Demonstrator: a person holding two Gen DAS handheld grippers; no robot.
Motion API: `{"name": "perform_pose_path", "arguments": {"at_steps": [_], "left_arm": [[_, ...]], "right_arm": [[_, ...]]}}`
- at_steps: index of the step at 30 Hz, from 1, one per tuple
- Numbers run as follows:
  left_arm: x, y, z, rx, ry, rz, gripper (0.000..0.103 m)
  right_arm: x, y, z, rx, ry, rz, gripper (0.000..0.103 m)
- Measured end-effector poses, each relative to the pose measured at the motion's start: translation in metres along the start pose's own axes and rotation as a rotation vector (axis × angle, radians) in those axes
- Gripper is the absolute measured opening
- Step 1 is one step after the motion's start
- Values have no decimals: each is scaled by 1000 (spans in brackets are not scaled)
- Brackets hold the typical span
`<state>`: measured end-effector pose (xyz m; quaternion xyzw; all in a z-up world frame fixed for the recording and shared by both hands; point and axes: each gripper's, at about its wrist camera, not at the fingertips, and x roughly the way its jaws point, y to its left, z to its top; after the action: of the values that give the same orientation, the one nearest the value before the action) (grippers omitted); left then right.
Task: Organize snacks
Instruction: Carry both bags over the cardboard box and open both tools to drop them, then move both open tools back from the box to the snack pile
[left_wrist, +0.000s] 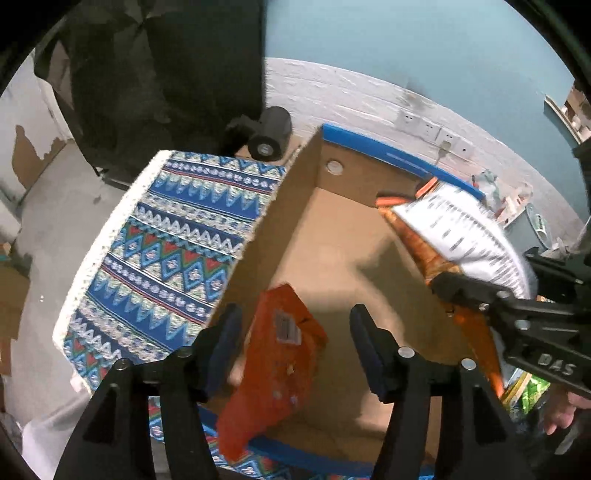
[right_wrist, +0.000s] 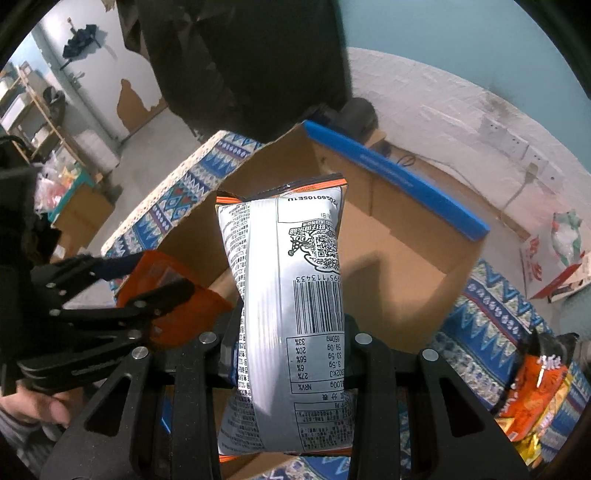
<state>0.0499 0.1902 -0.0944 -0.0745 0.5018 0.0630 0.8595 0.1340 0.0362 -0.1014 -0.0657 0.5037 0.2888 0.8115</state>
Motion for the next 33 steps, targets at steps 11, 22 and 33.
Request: {"name": "perform_pose_path", "arguments": {"at_steps": [11,22,33], "left_arm": [[-10,7,0,1,-11,-4,66],[-14,-18,-3,62,-10,-31,66],[-22,-73,-13,201,-16,-49,67]], "right_arm": [[27,6,0,25,45,4,45],[-4,-5,-5,15,-14,-54,64],[-55,-41,-35,43,-54,-129,70]]}}
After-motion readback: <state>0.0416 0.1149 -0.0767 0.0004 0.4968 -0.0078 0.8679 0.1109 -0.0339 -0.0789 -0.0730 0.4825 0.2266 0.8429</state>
